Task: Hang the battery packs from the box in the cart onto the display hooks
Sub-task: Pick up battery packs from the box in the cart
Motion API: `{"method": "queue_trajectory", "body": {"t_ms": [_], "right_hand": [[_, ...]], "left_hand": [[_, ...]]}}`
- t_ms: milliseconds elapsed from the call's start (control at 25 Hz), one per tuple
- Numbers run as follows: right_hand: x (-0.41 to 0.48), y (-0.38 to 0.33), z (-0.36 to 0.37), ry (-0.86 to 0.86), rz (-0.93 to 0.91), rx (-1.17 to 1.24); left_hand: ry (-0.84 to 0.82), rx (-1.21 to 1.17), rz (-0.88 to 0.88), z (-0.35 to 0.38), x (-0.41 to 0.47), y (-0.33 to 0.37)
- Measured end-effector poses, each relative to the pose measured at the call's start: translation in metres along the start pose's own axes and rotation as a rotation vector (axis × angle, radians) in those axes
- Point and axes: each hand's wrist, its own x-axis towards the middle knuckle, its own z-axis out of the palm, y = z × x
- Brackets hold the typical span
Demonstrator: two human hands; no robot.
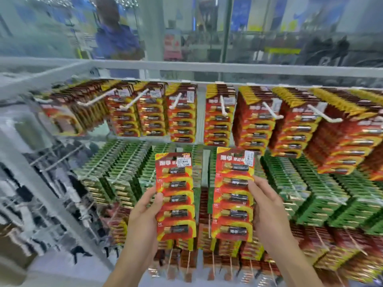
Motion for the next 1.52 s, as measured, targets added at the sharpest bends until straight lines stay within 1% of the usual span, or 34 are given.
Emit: {"method": "queue_trajectory", "body": {"t_ms": [120, 400, 600, 880, 1040, 1280, 1520], "right_hand": [[0.011, 0.002, 0.022, -0.025, 0.006, 0.016], [0.033, 0.012, 0.051, -0.072, 0.088, 0.014], [0.04, 0.013, 0.084, -0.114, 0.085, -0.012], [0.046, 0.014, 0.137, -0.137, 0.058, 0.06], [0.046, 0.016, 0.149, -0.145, 0.063, 0.051], [0.047, 0.013, 0.148, -0.135, 0.045, 0.031], [0.036, 0.001, 0.144, -0.141, 0.0, 0.0]], "left_hand": [[0.034, -0.015, 0.027, -0.008, 0.01, 0.012], [0.152, -0.003, 0.198, -0.024, 0.014, 0.033], [0.159, -0.005, 0.349, -0.041, 0.032, 0.079], [0.197, 0.008, 0.468, -0.07, 0.061, 0.141], [0.233, -0.011, 0.454, -0.082, 0.071, 0.149], [0.234, 0.013, 0.4, -0.087, 0.085, 0.146], [0.216, 0.142, 0.368, -0.073, 0.122, 0.151]]}}
